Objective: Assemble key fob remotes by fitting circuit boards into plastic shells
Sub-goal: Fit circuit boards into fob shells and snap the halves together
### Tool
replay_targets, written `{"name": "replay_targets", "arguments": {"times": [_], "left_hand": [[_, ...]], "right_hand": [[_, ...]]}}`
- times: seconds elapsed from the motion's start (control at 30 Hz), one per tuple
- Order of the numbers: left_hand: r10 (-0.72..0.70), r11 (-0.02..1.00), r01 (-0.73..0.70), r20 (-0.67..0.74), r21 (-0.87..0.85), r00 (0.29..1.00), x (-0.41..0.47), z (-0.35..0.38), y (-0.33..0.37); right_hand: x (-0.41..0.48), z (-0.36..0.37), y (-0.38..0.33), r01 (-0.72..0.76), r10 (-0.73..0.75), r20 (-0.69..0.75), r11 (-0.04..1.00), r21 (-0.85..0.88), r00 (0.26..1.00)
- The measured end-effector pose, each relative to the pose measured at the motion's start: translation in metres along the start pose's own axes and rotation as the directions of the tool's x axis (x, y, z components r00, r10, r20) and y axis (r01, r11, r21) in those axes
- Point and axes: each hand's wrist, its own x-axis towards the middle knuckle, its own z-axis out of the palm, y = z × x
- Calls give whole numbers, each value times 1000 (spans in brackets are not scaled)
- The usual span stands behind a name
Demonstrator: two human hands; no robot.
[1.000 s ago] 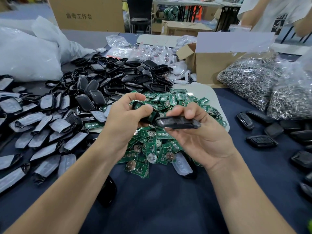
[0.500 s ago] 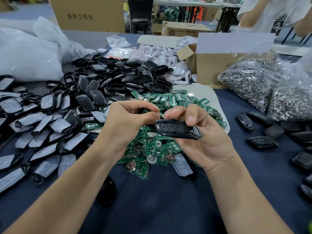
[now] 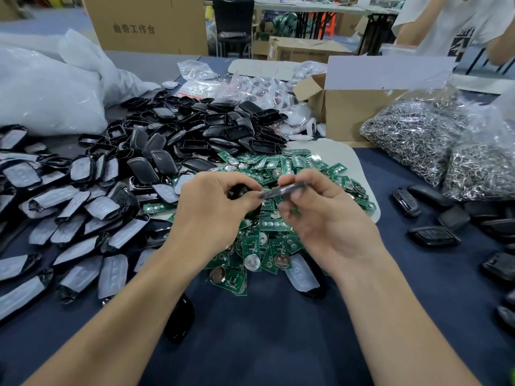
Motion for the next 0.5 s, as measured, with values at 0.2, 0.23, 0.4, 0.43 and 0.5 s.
{"name": "replay_targets", "arguments": {"times": [0.2, 0.23, 0.4, 0.43, 0.5], "left_hand": [[-251, 801, 309, 180, -513, 951, 3, -1, 10], [-259, 772, 334, 213, -541, 942, 3, 0, 9], [-196, 787, 285, 217, -547, 956, 3, -3, 4], [-190, 797, 278, 213, -537, 958, 2, -4, 4], [-186, 794, 278, 218, -540, 958, 3, -4, 4]], "right_hand": [[0, 7, 6, 70, -159, -411, 972, -225, 897], [-1, 9, 7, 85, -198, -424, 959, -271, 884], [-2, 12, 9, 78, -270, -475, 920, -385, 837], [-1, 12, 10, 68, -275, -477, 911, -407, 835], [-1, 13, 13, 51, -286, -481, 895, -444, 829]]}}
